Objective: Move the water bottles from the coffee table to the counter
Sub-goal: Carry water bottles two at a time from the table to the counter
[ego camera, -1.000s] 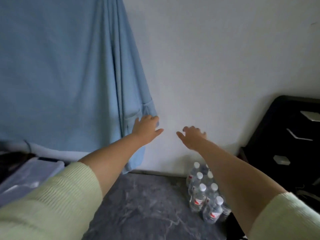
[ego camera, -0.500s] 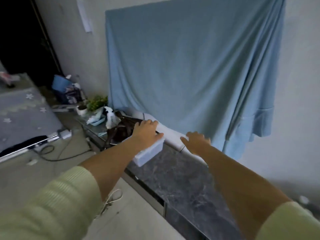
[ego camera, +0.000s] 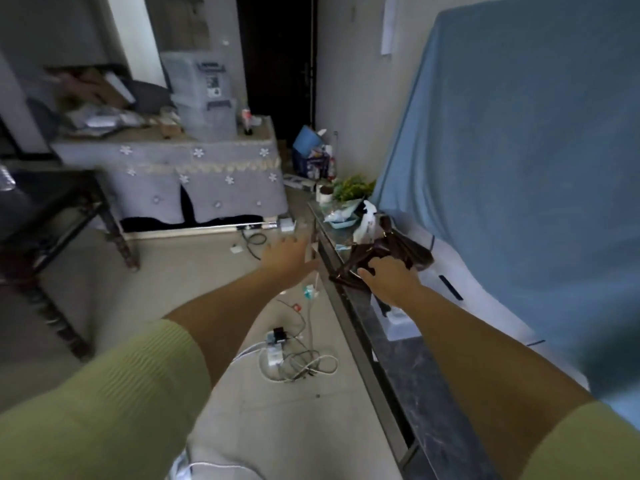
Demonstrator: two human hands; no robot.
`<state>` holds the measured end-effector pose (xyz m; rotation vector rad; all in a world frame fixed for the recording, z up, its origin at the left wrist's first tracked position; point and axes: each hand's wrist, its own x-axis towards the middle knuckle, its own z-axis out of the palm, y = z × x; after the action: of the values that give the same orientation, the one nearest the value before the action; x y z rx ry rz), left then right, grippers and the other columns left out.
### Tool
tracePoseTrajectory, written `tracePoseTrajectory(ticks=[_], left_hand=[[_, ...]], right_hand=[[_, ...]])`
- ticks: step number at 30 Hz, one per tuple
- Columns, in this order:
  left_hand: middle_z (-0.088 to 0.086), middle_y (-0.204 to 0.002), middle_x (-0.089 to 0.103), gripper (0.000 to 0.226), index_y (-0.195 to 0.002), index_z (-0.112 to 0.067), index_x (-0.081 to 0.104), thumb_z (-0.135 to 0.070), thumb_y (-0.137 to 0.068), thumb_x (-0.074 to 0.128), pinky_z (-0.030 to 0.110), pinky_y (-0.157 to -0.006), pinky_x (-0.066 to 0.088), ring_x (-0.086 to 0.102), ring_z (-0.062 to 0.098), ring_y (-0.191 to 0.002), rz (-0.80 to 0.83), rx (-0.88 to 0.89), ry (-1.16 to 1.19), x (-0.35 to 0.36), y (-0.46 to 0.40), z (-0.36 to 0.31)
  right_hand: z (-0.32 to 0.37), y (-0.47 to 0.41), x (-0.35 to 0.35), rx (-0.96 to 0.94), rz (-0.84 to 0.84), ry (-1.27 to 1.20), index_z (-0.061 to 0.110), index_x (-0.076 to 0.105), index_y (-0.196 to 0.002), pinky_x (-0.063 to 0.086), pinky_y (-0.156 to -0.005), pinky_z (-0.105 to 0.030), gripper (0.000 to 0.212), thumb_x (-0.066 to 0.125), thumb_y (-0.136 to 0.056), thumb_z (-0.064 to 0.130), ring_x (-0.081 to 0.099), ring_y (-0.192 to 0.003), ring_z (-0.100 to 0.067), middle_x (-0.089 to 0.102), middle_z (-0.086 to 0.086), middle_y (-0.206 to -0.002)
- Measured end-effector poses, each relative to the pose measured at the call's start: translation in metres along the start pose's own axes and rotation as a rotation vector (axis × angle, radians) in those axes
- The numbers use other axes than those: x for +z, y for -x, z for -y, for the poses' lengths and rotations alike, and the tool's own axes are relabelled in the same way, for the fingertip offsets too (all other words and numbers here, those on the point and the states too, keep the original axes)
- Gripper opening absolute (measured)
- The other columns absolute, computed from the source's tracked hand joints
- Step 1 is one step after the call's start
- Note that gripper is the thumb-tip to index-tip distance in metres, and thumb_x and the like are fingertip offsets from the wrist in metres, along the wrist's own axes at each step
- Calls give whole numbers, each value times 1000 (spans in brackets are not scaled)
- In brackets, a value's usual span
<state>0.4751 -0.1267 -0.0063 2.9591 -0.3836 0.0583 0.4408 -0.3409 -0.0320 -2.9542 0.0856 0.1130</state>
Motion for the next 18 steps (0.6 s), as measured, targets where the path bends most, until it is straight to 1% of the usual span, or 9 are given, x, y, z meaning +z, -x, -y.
tracePoseTrajectory(ticks=[2, 4, 6, 7, 9, 11, 12, 15, 18], left_hand=[[12, -138, 48, 57, -137, -18, 42, -53, -93, 48, 44, -103, 36, 44, 32, -127, -29, -55, -22, -2, -2, 10], [11, -136, 49, 56, -136, -19, 44, -53, -92, 48, 45, -103, 36, 45, 31, -127, -70, -81, -34, -5, -5, 14], [11, -134, 51, 56, -135, -19, 46, -55, -92, 47, 45, -102, 36, 46, 31, -125, -111, -106, -32, -4, -3, 18], [11, -134, 51, 56, -134, -18, 46, -55, -92, 47, 45, -102, 36, 46, 31, -124, -114, -122, -25, -1, 0, 20], [10, -136, 50, 57, -135, -18, 44, -56, -92, 45, 45, -102, 35, 45, 31, -125, -84, -165, -22, 10, 11, 30], [10, -137, 49, 59, -136, -18, 43, -57, -92, 44, 46, -103, 34, 45, 31, -126, -52, -235, -22, 17, 20, 48], [10, -137, 49, 59, -136, -18, 43, -57, -92, 44, 46, -103, 34, 45, 31, -125, -50, -277, -8, 18, 22, 59], [11, -136, 50, 59, -137, -17, 43, -56, -92, 46, 47, -102, 35, 45, 31, -125, -70, -405, 36, 14, 20, 94], [12, -135, 50, 59, -136, -16, 44, -55, -92, 47, 48, -102, 36, 45, 32, -125, -73, -489, 41, 10, 9, 128]], right_hand=[[9, -18, -3, -49, 4, -14, 15, 52, -129, 31, -107, -55, 54, 31, -98, 53, 44, -126, -36, 49, -13, -134], [14, -35, -8, -109, 9, -7, 13, 52, -129, 33, -107, -54, 52, 30, -100, 50, 44, -126, -36, 49, -15, -135], [21, -51, -10, -174, 48, 6, 11, 51, -128, 36, -105, -52, 47, 28, -102, 43, 45, -125, -34, 50, -16, -135], [28, -57, -8, -180, 66, -17, 12, 51, -126, 38, -104, -50, 44, 28, -103, 40, 46, -123, -34, 50, -16, -133], [43, -66, 0, -222, 85, 15, 12, 49, -127, 41, -101, -47, 40, 30, -103, 38, 47, -121, -34, 50, -16, -130], [65, -75, 9, -283, 107, 28, 9, 52, -121, 43, -96, -46, 44, 32, -101, 43, 52, -115, -37, 55, -18, -125], [76, -82, 14, -323, 114, 23, 8, 53, -121, 43, -97, -47, 46, 33, -100, 45, 52, -114, -37, 56, -18, -124], [112, -104, 26, -426, 151, -30, 8, 51, -127, 40, -102, -47, 50, 34, -100, 46, 50, -120, -35, 53, -18, -130], [148, -134, 34, -497, 163, -36, 12, 46, -137, 35, -108, -48, 53, 34, -100, 48, 44, -129, -34, 46, -17, -140]])
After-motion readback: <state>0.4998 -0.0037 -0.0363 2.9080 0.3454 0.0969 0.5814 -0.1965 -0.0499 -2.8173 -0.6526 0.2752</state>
